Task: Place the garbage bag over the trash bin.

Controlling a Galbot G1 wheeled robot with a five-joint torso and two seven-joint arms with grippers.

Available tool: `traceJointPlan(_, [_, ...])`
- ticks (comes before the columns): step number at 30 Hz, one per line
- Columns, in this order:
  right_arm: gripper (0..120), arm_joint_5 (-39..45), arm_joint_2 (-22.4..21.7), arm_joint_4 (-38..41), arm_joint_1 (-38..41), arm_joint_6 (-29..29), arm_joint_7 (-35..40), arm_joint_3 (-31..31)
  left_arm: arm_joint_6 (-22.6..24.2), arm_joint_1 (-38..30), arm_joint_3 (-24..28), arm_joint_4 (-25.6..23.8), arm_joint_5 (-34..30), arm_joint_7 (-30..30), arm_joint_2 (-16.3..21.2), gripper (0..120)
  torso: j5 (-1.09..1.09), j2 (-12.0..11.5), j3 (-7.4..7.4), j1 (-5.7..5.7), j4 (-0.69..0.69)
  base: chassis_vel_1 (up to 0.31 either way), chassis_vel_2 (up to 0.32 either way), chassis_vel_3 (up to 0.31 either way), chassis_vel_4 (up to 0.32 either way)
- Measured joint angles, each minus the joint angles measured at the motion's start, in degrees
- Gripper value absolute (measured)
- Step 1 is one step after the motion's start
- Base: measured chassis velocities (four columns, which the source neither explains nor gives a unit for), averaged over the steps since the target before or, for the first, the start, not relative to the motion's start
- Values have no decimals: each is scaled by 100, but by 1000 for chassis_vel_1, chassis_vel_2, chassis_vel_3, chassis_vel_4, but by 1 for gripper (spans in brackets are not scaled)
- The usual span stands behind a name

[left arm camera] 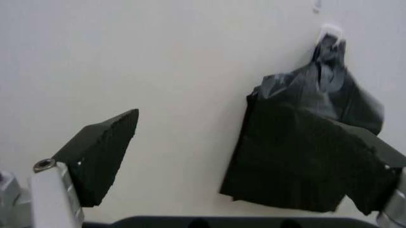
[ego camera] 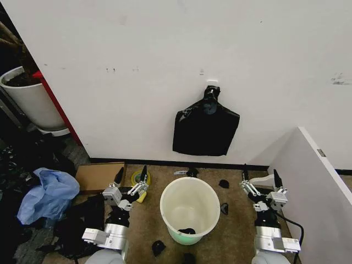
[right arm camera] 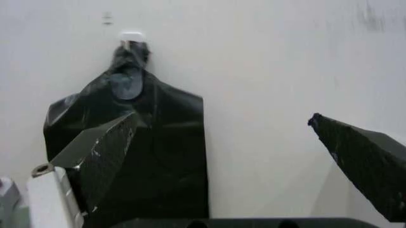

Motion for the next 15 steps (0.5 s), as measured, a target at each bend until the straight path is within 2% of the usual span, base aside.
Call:
traceJointPlan(3, [100,-1080,45,-88,101,504,-190,232,-8,57,40,-94,-28,1,19,100,0,0,0,0,1,0,0,0,0])
traceJointPlan(7, [100,-1197,47,-63,75,509,-237,230,-77,11,46,1,90,1,3,100,1,0,0,0,0,0,0,0,0])
traceJointPlan(10, [100,-824,-5,-110,99,313,-120,119,-124,-66,51,99,124,-24,-21,100,1,0,0,0,0,0,0,0,0])
traceJointPlan(14, [100,483,-229,-194,338,-350,25,-142,-42,-73,79,-84,111,-45,-139,100,2,0,0,0,-1,0,0,0,0])
traceJointPlan(15, [100,483,-229,-194,338,-350,25,-142,-42,-73,79,-84,111,-45,-139,100,2,0,0,0,-1,0,0,0,0])
